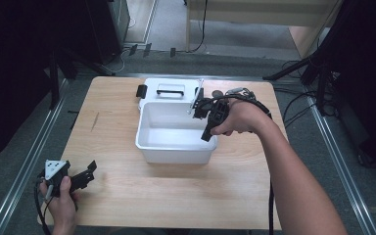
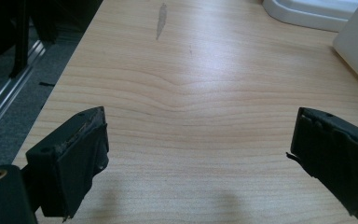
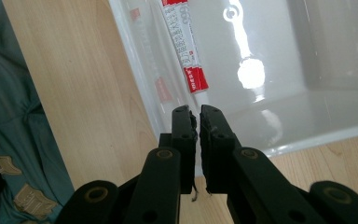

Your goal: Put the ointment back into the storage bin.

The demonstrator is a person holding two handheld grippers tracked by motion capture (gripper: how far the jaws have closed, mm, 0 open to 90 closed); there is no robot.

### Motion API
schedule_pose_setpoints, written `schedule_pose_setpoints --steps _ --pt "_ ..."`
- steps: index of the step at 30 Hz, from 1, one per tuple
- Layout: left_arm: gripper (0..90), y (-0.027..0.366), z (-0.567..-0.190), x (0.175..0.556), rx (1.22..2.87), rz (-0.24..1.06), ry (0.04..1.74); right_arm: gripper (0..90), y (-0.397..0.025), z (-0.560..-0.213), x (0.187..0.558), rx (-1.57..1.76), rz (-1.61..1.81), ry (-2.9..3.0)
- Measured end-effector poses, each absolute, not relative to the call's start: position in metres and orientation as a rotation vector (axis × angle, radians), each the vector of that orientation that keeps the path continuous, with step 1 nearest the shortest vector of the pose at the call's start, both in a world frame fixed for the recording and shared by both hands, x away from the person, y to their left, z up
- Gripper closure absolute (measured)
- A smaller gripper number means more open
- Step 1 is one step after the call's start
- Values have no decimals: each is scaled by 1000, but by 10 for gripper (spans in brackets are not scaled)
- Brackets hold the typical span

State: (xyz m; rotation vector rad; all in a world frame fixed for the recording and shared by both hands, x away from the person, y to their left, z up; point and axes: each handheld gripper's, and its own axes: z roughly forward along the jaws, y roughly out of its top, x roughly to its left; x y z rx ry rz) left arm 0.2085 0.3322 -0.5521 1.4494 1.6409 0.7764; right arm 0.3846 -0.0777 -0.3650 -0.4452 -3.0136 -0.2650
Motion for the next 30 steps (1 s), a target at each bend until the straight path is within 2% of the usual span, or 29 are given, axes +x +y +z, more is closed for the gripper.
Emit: schedule_pose_setpoints --steps 16,30 --pt "45 332 -552 208 1447 778 1641 855 -116 -349 378 -542 -284 -3016" --pt "46 332 -552 209 1443 777 1642 801 -148 -376 375 -618 -253 -2973"
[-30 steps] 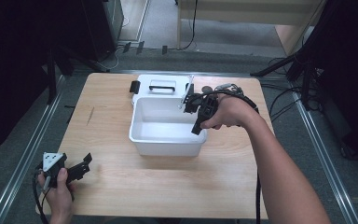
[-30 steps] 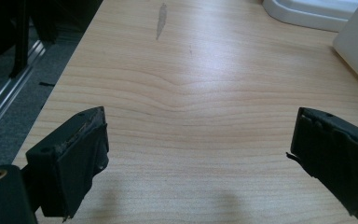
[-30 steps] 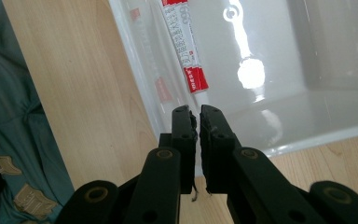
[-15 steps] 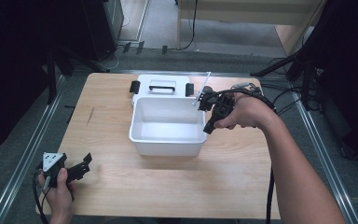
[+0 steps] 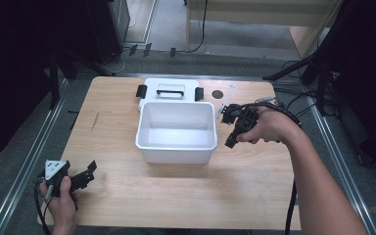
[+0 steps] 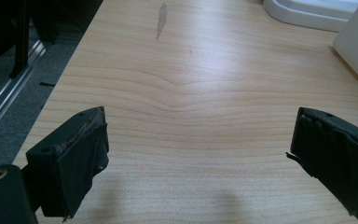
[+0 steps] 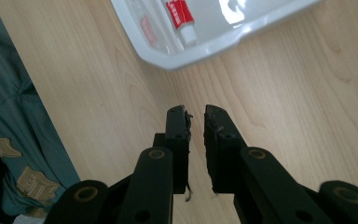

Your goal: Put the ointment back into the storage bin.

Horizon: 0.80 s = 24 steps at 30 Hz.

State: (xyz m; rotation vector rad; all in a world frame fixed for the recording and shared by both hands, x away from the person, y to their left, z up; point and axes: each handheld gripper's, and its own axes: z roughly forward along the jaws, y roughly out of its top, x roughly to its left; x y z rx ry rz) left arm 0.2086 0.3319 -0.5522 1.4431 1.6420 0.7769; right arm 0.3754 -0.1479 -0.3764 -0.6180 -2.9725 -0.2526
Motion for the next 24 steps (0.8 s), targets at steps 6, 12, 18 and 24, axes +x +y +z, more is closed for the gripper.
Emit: schedule_pose_setpoints --steps 6,12,18,24 --pt "46 332 -552 208 1446 779 1638 710 -164 -393 375 -671 -242 -2949" --pt "46 332 -552 208 1447 779 1640 508 -174 -411 368 -705 -256 -2950" --pt "46 332 -552 208 1446 783 1636 408 -193 -426 362 -854 -277 -2933" --pt "46 332 -552 208 1447 780 1640 342 -211 -435 358 -1009 -349 -2911"
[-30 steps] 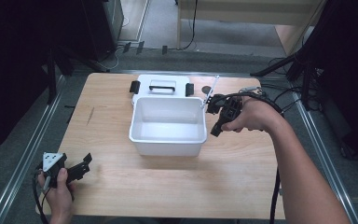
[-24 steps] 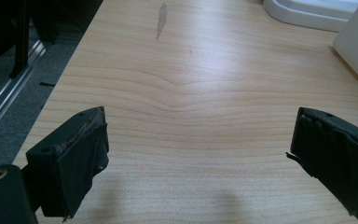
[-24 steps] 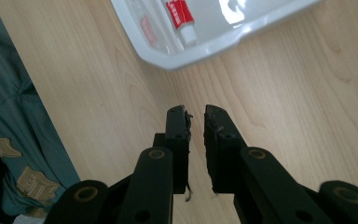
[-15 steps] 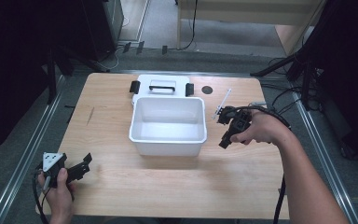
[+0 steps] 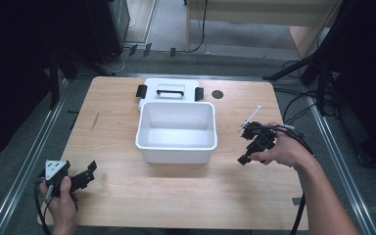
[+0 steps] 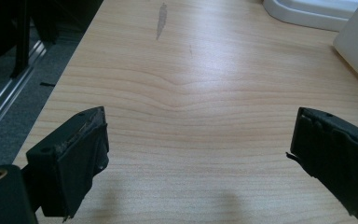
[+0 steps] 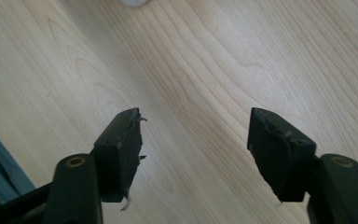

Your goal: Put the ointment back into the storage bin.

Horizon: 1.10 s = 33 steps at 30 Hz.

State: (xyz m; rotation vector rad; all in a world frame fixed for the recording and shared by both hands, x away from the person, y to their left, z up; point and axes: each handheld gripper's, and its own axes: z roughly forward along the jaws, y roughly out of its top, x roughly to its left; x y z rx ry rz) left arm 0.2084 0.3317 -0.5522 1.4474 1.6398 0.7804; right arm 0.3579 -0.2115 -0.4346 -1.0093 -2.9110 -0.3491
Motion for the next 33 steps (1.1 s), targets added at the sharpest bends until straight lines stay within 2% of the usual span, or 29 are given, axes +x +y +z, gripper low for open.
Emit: schedule_pose_setpoints --steps 19,33 --pt "46 332 -552 208 1452 782 1636 163 -276 -466 334 -1478 -866 -2710" --pt "46 334 -552 207 1438 778 1645 133 -316 -509 300 -1785 -1137 -2556"
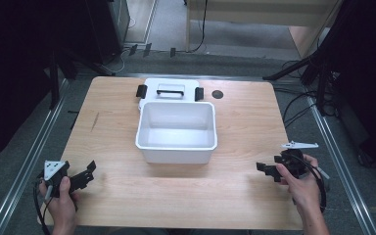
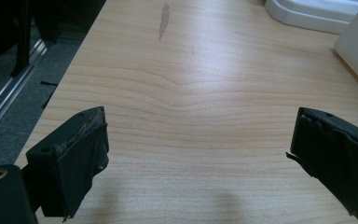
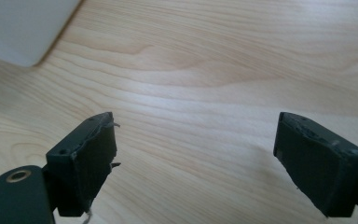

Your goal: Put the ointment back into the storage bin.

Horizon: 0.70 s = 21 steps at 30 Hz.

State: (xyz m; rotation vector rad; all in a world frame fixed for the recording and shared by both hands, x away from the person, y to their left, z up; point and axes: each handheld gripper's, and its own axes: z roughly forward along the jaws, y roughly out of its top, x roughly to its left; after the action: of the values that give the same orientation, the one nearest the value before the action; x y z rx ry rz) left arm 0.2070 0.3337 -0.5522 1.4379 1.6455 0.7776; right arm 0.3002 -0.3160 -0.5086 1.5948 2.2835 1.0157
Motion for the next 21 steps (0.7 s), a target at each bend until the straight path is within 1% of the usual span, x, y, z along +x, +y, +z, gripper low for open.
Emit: schedule_pose_setpoints --steps 6,12,17,21 --pt "46 334 -552 207 1442 778 1645 133 -331 -528 285 1623 1094 2156" --pt "46 333 -552 207 1439 780 1645 135 -344 -542 265 1554 1179 2052" --pt "46 333 -552 207 1441 780 1645 135 -350 -549 252 1513 1212 1998" --pt "46 333 -552 207 1443 778 1645 135 -350 -548 247 1467 1235 1987"
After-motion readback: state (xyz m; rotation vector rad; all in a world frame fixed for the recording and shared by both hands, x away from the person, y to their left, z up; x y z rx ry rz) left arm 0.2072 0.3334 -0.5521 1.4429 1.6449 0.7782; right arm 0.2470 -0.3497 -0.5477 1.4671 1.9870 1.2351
